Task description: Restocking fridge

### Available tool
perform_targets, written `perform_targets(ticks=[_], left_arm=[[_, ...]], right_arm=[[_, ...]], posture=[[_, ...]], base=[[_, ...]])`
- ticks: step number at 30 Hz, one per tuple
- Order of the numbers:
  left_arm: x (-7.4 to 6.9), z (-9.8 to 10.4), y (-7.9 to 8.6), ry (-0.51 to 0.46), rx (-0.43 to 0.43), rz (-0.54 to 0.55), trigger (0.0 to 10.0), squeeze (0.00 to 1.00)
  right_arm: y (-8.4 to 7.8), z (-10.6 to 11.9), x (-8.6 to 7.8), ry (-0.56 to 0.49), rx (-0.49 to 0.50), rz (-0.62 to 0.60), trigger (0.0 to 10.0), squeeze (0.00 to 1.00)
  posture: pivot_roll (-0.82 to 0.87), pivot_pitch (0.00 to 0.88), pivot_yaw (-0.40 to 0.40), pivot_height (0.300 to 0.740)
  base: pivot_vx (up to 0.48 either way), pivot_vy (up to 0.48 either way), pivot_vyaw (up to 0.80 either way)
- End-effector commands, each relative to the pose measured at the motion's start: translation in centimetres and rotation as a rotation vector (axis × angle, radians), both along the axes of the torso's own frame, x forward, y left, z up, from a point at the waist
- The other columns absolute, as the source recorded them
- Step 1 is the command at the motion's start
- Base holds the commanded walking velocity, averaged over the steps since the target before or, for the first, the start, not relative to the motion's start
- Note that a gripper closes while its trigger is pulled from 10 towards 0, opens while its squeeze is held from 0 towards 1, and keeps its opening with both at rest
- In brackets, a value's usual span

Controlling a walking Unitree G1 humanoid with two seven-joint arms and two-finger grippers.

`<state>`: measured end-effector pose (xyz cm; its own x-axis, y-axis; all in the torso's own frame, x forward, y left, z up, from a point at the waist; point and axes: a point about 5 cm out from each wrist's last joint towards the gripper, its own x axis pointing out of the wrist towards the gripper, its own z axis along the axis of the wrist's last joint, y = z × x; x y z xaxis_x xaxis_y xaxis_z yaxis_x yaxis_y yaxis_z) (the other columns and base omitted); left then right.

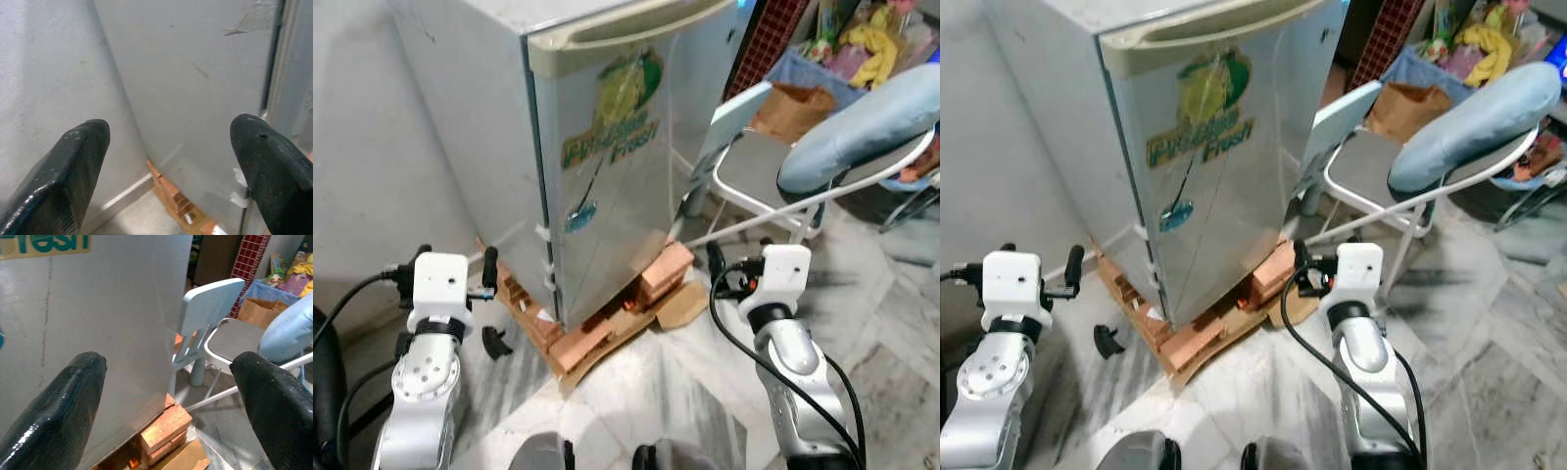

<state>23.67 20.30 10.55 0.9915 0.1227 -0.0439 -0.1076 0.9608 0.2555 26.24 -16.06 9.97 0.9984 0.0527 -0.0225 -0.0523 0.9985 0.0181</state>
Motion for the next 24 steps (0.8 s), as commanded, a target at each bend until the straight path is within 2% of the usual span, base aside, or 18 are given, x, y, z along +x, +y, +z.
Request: perform_targets(ticks=[1,4,8,17,24], left_arm=[[0.22,0.06,-0.45,-0.003,-0.007,-0.015,10.0,0.00],[0.31,0.08,-0.17,0.000,-0.006,-0.013,10.0,0.00],[0.37,0.07,0.09,0.004,-0.007,-0.012,10.0,0.00],[0.41,0.08,-0.37,0.002,-0.014,-0.030,10.0,0.00],[0.35,0.31,-0.55,-0.020,-0.010,-0.043,10.0,0.00]], right_arm=[[-0.80,0.19,0.11,0.001,0.011,-0.030,10.0,0.00],[-0.90,-0.01,0.11,0.019,0.021,-0.039,10.0,0.00],[-0.89,-0.19,-0.15,0.017,0.015,-0.037,10.0,0.00],[-0.98,0.04,-0.08,0.007,-0.006,-0.030,10.0,0.00],[-1.14,-0.19,-0.16,0.022,0.003,-0.039,10.0,0.00]], posture=[[0.06,0.087,-0.076,0.740],[0.06,0.087,-0.075,0.740],[0.07,0.089,-0.073,0.740],[0.06,0.086,-0.070,0.740],[0.06,0.085,-0.077,0.740]], base=[[0.000,0.000,-0.57],[0.000,0.000,-0.72],[0.000,0.480,-0.80],[0.000,0.480,0.00],[0.000,0.077,-0.11]])
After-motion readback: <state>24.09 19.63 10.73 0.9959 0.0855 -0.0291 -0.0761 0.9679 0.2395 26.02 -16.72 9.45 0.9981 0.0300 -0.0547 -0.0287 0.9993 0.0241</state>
